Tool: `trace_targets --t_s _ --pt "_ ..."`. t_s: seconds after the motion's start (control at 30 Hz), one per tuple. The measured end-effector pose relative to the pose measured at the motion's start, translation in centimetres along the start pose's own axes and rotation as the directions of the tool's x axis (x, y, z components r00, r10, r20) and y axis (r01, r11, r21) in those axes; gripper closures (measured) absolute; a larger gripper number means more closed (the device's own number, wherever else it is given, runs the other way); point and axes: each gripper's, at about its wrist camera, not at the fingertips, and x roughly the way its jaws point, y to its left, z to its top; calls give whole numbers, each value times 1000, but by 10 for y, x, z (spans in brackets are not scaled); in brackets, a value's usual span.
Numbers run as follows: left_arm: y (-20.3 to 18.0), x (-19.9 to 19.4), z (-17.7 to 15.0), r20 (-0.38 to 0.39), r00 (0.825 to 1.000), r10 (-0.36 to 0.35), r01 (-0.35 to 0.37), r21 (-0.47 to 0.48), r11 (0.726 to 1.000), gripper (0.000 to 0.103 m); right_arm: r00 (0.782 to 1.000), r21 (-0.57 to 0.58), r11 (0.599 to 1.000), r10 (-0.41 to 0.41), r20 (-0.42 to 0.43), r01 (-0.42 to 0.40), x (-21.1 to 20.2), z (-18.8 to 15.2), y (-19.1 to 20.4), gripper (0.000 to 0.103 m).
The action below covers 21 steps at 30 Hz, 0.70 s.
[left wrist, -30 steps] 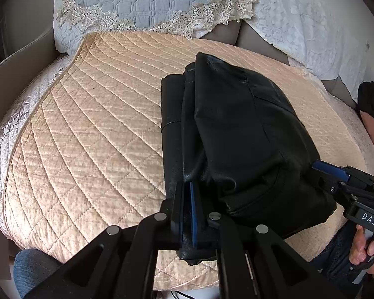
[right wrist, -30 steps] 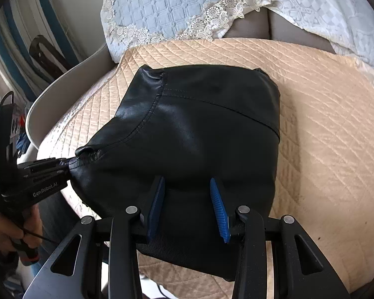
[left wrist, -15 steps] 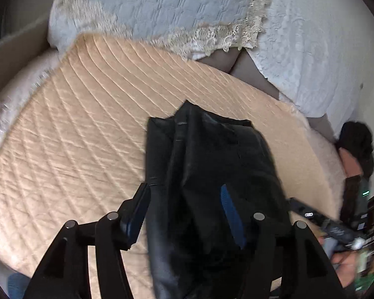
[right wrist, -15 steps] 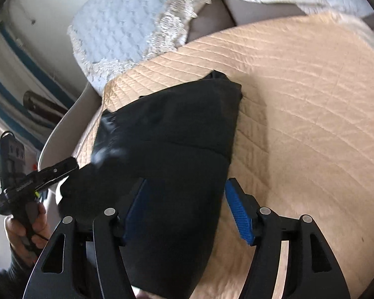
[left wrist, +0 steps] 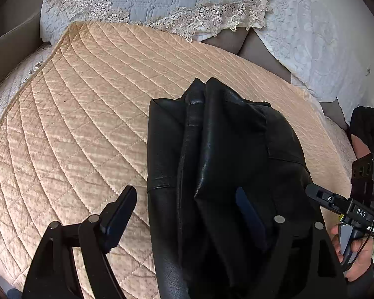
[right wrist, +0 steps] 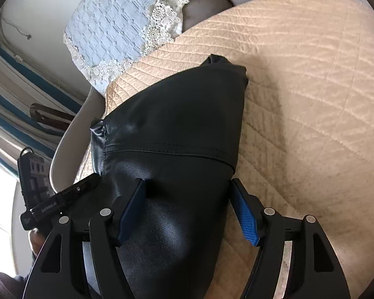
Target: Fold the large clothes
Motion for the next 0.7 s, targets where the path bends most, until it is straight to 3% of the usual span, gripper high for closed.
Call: trace_targets --t_s 0.6,0.7 --pt "14 21 7 -24 994 -104 104 7 995 13 999 45 998 48 -20 -47 13 8 -3 34" --pt "15 22 10 -35 991 -131 132 10 991 22 999 40 998 44 -23 -43 12 9 1 50"
